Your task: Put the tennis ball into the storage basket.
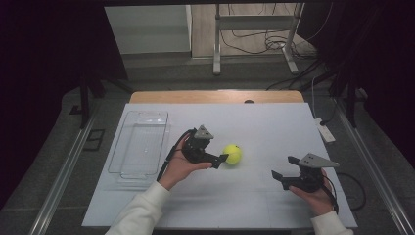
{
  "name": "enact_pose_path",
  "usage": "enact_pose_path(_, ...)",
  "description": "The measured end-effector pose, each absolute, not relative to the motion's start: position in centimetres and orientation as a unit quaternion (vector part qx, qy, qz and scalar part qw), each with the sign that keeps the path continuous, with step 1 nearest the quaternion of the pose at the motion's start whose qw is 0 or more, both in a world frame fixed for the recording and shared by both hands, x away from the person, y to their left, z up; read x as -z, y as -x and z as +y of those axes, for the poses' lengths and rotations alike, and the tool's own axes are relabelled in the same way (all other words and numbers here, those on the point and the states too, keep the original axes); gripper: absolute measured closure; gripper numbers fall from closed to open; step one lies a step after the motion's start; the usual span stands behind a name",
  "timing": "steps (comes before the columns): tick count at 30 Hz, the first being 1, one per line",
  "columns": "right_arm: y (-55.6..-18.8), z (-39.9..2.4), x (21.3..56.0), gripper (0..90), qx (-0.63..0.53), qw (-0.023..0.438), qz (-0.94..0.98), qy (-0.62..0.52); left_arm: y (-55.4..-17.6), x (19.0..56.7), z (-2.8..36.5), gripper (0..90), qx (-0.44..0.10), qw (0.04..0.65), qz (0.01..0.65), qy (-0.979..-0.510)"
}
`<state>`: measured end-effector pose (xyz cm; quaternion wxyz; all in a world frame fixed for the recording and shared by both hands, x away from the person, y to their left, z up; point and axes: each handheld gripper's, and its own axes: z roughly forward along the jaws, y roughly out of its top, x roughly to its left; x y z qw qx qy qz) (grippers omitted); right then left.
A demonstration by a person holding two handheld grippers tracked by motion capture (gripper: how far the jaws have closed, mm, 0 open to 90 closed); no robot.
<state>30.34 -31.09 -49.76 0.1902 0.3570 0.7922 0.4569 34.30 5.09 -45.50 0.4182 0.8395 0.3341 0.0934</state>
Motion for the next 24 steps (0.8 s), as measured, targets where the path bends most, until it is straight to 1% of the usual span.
enact_pose_path(24,-30.4,-31.1,49.8,13.2,-0.457,0.188,0.792,-0.358,-35.4,46.0,3.5,8.6,-0.078,0.416,0.324,-0.846)
